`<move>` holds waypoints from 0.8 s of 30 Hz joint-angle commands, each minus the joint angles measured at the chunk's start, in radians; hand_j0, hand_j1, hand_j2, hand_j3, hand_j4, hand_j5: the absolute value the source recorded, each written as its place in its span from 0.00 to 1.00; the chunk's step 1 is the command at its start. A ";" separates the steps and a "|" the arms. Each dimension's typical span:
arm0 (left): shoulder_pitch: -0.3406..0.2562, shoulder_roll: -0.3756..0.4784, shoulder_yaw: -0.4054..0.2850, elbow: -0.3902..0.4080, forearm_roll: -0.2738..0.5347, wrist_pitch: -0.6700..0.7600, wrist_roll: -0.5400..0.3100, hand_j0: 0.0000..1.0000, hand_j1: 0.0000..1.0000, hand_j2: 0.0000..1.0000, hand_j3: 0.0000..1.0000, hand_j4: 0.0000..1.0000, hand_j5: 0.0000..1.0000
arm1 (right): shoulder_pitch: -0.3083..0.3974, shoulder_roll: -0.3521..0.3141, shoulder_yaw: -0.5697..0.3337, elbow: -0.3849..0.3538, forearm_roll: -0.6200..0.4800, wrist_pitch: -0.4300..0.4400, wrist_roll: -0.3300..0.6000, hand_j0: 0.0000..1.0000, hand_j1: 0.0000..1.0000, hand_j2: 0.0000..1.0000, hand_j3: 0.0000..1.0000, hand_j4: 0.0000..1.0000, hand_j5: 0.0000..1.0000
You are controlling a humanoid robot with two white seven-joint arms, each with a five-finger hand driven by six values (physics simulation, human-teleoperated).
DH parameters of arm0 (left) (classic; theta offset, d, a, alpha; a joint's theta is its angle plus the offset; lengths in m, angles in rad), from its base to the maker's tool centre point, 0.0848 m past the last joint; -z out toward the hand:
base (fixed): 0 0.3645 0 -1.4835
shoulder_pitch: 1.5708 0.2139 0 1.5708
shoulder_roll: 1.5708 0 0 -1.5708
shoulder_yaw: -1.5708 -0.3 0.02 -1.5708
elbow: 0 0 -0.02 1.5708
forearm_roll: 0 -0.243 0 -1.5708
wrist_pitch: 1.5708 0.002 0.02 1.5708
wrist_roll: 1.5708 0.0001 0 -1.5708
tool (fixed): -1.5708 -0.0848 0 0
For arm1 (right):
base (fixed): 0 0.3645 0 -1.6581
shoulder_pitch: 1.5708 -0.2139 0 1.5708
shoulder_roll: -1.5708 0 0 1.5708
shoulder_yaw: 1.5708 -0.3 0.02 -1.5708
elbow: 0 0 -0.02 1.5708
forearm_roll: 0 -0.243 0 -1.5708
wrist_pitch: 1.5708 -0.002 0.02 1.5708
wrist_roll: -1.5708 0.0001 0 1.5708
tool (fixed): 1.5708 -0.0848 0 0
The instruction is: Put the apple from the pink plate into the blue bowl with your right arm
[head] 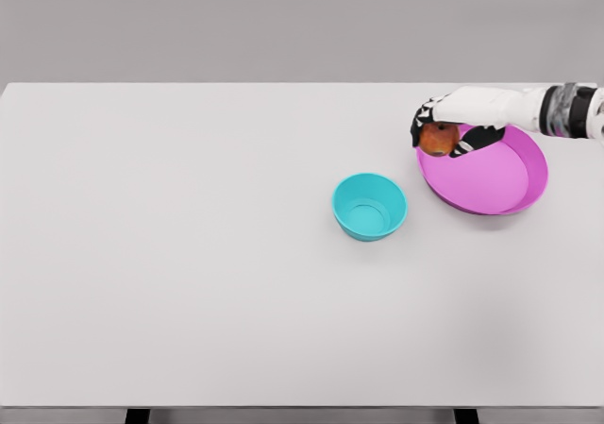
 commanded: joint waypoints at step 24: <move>0.000 0.000 0.000 0.000 0.000 0.000 0.000 1.00 1.00 1.00 1.00 1.00 1.00 | 0.035 -0.054 0.022 -0.343 -0.004 -0.090 0.000 0.56 0.56 0.56 0.56 0.56 0.56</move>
